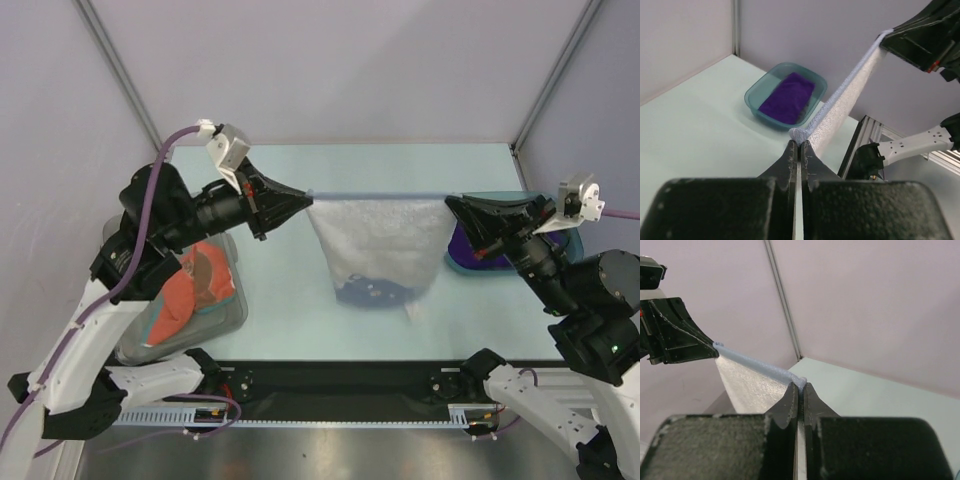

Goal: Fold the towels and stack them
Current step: Flatten out the crumpled towel, then fold the towel

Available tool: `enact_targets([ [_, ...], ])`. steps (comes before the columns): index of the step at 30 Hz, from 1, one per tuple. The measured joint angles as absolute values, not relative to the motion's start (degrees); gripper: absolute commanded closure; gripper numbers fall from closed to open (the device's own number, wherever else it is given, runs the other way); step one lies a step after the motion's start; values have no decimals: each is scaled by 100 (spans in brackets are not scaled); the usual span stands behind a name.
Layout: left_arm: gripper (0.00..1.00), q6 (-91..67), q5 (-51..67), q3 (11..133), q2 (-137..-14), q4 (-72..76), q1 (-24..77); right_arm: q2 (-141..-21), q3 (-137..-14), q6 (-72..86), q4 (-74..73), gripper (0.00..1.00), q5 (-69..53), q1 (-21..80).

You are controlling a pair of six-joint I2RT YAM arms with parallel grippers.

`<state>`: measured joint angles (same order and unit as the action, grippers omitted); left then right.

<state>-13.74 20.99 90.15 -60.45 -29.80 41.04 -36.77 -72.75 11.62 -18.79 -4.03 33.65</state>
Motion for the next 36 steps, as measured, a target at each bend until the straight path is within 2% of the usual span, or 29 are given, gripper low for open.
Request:
enact_targets([
  [7, 100, -1437, 1820, 9835, -6414, -3321, 4119, -3977, -7277, 993, -1509, 100, -51, 3371],
  [10, 100, -1343, 1406, 10468, -7006, -3511, 4034, -4418, -7279, 648, -1201, 100, 379, 3339],
  [13, 100, -1304, 1247, 10560, -7513, -3529, 3686, -5146, -7229, 434, -705, 100, 480, 3002],
  [20, 100, -1286, 1387, 10663, -9441, -3175, 2473, -7642, -7011, 467, 803, 100, -469, 1933],
  [25, 100, -1087, 1684, 11758, -11504, -2899, 1959, -9542, -7303, 692, 1439, 100, -1282, 1466],
  [29, 100, -943, 1979, 12606, -12763, -2759, 1754, -10807, -8049, 816, 1715, 100, -1916, 1162],
  [33, 100, -893, 2196, 12726, -13155, -2515, 1638, -11500, -8770, 904, 1925, 100, -2443, 969],
  [36, 100, -858, 2329, 12617, -13148, -2257, 1601, -11607, -8864, 937, 2008, 100, -2724, 875],
])
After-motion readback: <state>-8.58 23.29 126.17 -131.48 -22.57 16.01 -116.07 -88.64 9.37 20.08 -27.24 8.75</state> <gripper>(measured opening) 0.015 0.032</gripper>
